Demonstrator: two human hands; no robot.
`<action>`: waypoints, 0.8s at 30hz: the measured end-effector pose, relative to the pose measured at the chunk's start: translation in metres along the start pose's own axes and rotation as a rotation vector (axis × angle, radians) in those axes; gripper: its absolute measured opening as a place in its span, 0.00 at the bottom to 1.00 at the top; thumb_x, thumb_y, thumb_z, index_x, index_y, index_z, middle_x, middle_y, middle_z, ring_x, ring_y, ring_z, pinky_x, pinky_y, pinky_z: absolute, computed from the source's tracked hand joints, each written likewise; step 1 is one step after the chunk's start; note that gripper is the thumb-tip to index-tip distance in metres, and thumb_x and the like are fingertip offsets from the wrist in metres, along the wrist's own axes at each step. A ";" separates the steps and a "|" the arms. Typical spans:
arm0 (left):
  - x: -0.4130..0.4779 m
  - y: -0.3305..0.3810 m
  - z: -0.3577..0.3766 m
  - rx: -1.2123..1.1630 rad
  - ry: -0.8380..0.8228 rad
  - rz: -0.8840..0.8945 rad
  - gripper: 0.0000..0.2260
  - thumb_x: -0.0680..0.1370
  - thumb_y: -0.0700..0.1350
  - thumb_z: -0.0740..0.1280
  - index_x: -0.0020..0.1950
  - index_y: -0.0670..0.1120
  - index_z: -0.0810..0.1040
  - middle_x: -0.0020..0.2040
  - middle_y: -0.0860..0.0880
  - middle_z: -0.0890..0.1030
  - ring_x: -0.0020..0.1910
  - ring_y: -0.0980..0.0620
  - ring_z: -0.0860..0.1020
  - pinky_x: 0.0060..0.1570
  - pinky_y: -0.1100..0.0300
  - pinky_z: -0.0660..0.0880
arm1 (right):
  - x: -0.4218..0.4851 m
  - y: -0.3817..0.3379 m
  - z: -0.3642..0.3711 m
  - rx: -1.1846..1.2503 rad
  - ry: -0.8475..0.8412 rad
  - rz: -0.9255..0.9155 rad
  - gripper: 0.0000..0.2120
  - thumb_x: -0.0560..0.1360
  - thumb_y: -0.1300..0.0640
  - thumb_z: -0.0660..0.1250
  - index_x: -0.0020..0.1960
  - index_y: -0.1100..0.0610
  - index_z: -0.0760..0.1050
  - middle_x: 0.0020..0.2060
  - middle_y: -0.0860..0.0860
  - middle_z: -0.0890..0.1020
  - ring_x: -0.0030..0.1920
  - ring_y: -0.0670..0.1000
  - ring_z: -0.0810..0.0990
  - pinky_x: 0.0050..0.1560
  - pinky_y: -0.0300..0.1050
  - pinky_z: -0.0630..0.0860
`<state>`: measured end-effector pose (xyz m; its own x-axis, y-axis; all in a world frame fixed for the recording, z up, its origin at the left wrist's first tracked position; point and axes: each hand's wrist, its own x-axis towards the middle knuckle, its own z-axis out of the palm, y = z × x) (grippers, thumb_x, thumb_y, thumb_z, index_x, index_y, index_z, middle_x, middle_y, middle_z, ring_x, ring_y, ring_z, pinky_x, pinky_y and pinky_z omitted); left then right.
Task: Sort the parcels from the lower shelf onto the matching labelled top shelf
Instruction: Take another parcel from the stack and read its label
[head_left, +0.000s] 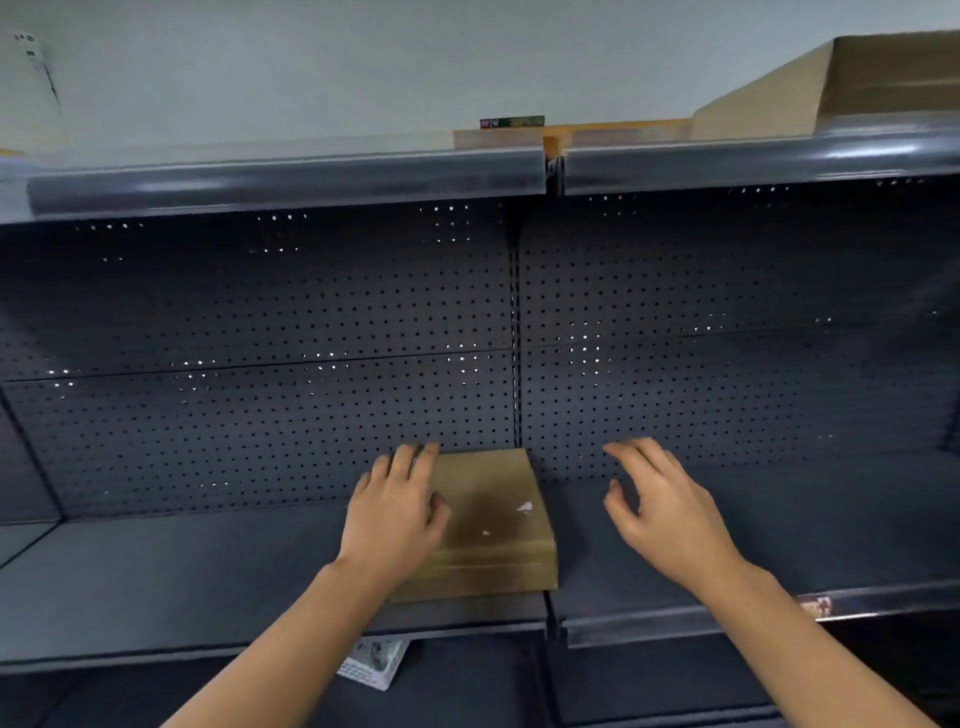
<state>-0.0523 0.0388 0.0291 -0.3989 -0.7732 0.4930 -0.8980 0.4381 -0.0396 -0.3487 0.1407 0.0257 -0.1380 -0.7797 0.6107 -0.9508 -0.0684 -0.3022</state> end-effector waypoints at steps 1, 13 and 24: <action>0.001 -0.005 0.005 0.001 -0.013 0.006 0.28 0.77 0.51 0.63 0.76 0.43 0.75 0.66 0.44 0.81 0.61 0.40 0.81 0.57 0.44 0.80 | 0.001 -0.002 0.007 -0.012 -0.009 0.003 0.20 0.79 0.55 0.67 0.71 0.55 0.77 0.62 0.47 0.79 0.59 0.51 0.78 0.43 0.48 0.81; -0.004 -0.037 0.080 -0.191 -0.178 -0.152 0.29 0.82 0.60 0.57 0.78 0.46 0.70 0.73 0.44 0.74 0.67 0.39 0.76 0.55 0.44 0.81 | 0.005 0.000 0.077 0.013 -0.152 0.115 0.20 0.81 0.53 0.66 0.71 0.58 0.77 0.63 0.52 0.78 0.62 0.56 0.79 0.49 0.55 0.83; 0.005 -0.053 0.113 -0.796 -0.334 -0.584 0.36 0.85 0.57 0.60 0.87 0.46 0.49 0.85 0.42 0.58 0.82 0.41 0.64 0.75 0.47 0.65 | 0.030 -0.005 0.132 0.240 -0.357 0.347 0.29 0.84 0.47 0.63 0.80 0.60 0.66 0.76 0.58 0.72 0.74 0.60 0.73 0.67 0.56 0.74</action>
<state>-0.0272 -0.0397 -0.0645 -0.0820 -0.9964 -0.0192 -0.6340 0.0373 0.7724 -0.3118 0.0352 -0.0515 -0.2898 -0.9416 0.1715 -0.7705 0.1232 -0.6255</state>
